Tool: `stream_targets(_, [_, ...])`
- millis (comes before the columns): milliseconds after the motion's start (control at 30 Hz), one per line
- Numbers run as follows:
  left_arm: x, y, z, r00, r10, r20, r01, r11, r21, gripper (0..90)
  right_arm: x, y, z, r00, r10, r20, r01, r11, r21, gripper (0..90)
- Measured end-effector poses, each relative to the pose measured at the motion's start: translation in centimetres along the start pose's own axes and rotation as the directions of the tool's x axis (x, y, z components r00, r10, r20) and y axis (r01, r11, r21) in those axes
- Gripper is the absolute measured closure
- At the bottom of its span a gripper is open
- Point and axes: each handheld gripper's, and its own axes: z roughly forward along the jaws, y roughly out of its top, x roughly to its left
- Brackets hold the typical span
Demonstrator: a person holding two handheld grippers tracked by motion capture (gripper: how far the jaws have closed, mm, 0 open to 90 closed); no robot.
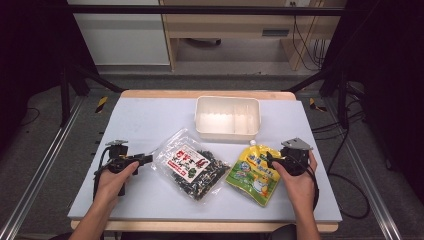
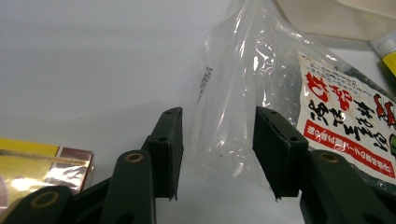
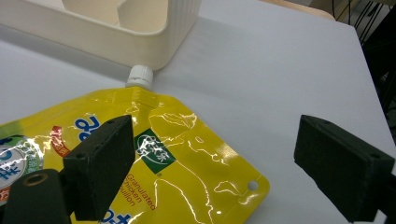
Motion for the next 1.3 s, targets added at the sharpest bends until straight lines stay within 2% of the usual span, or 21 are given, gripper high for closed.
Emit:
stream_targets(300, [-0.2,-0.3,0.3,0.9997,-0.009,0.024,0.008,0.9996,0.026,54.0,0.0,0.0,0.0,1.0000,-0.006,-0.002,0.006,1.000,0.002,13.0])
stream_targets(400, [0.0,-0.3,0.2,0.9982,-0.036,0.047,0.036,0.9992,0.020,54.2,0.1,0.0,0.0,1.0000,-0.007,-0.004,0.007,1.000,0.002,13.1])
stream_targets(500, [0.1,-0.3,0.1,0.9971,-0.047,0.059,0.047,0.9989,0.010,55.3,0.1,0.0,0.0,1.0000,-0.007,-0.003,0.007,1.000,0.005,13.1])
stream_targets(533, [0.1,-0.2,-0.1,0.9950,-0.065,0.075,0.066,0.9979,0.000,55.7,0.1,0.0,0.0,1.0000,-0.007,-0.003,0.007,1.000,0.005,13.1])
stream_targets(633, [0.0,-0.1,-0.4,0.9933,-0.071,0.091,0.074,0.9970,-0.022,57.2,0.1,0.0,0.1,0.9999,-0.009,-0.005,0.009,1.000,0.006,13.2])
stream_targets(733, [-0.2,-0.1,-0.5,0.9933,-0.067,0.093,0.070,0.9972,-0.026,57.7,0.1,0.0,0.1,0.9998,-0.019,-0.008,0.019,1.000,0.008,13.2])
stream_targets(900, [-1.3,0.1,-0.6,0.9973,-0.015,0.073,0.018,0.9990,-0.040,56.9,0.3,0.0,0.2,0.9997,-0.022,-0.012,0.022,1.000,0.010,13.2])
stream_targets(1067, [-1.5,0.2,-0.5,0.9970,-0.012,0.076,0.015,0.9986,-0.050,57.8,0.4,0.0,0.2,0.9996,-0.024,-0.013,0.025,1.000,0.011,13.3])
stream_targets(1100, [-1.3,0.2,-0.5,0.9971,-0.014,0.074,0.018,0.9981,-0.059,64.4,0.4,0.1,0.2,0.9993,-0.033,-0.018,0.033,0.999,0.009,13.3])
stream_targets(1200, [-1.2,0.3,-0.6,0.9974,-0.015,0.070,0.020,0.9970,-0.075,76.2,0.5,0.1,0.3,0.9993,-0.031,-0.018,0.032,0.999,0.007,13.3])
stream_targets(1233, [-1.2,0.3,-0.6,0.9978,-0.009,0.066,0.014,0.9964,-0.083,76.2,0.5,0.1,0.3,0.9994,-0.029,-0.018,0.029,1.000,0.007,13.4])
stream_targets(1267, [-1.1,0.4,-0.6,0.9986,0.010,0.051,-0.005,0.9959,-0.091,83.8,0.5,0.1,0.2,0.9994,-0.031,-0.016,0.031,1.000,0.007,13.4])
stream_targets(1300, [-1.1,0.4,-0.6,0.9987,0.014,0.050,-0.010,0.9960,-0.089,86.2,0.5,0.1,0.2,0.9994,-0.032,-0.015,0.032,0.999,0.006,13.4])
